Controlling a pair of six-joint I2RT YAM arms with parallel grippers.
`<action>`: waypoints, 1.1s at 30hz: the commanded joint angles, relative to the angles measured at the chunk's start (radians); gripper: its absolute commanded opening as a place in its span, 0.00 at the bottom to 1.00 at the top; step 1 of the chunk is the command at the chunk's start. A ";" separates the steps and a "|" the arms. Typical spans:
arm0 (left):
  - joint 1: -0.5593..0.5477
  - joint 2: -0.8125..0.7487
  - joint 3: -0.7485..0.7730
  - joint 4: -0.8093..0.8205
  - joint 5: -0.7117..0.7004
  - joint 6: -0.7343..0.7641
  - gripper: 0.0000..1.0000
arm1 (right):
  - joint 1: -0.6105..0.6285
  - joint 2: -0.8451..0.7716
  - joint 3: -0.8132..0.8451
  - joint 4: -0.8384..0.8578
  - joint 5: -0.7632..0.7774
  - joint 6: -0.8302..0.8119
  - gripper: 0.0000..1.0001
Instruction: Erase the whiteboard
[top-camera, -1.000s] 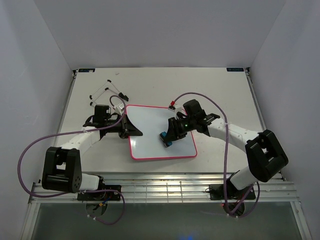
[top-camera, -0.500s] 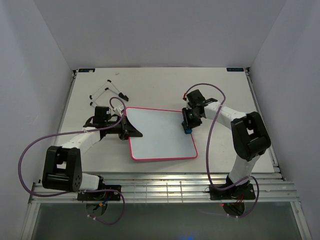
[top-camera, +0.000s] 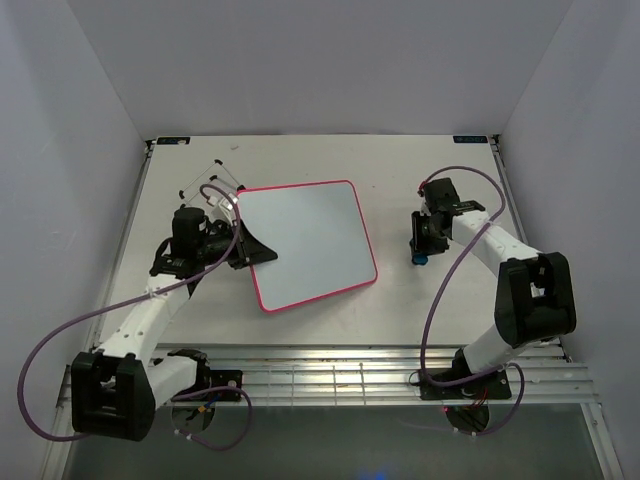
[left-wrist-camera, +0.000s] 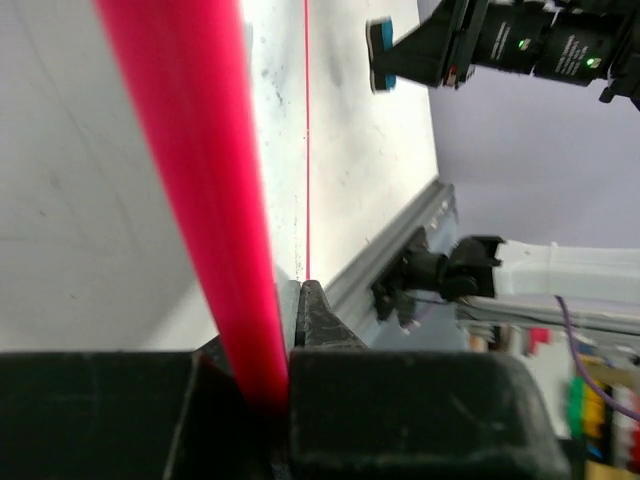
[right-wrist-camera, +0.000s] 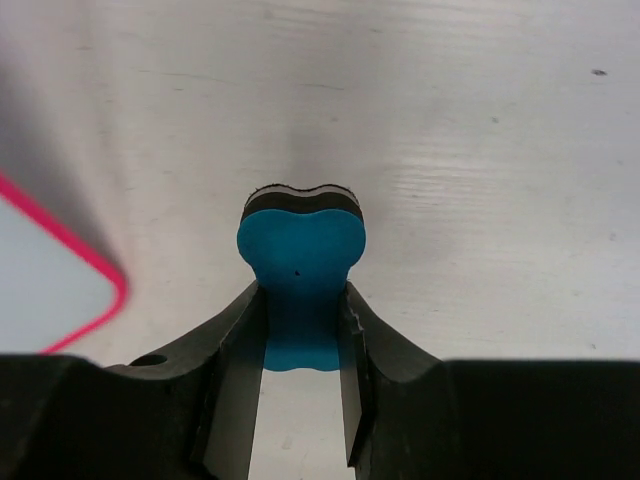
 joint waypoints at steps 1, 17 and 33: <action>0.000 -0.119 0.027 0.093 -0.105 0.066 0.00 | -0.042 0.042 -0.044 -0.008 0.047 -0.008 0.15; 0.000 -0.225 0.100 0.136 -0.140 0.061 0.00 | -0.042 0.034 -0.053 0.008 0.059 0.008 0.66; 0.112 0.068 0.447 0.306 -0.160 0.092 0.00 | -0.041 -0.415 -0.223 0.127 -0.308 0.019 0.84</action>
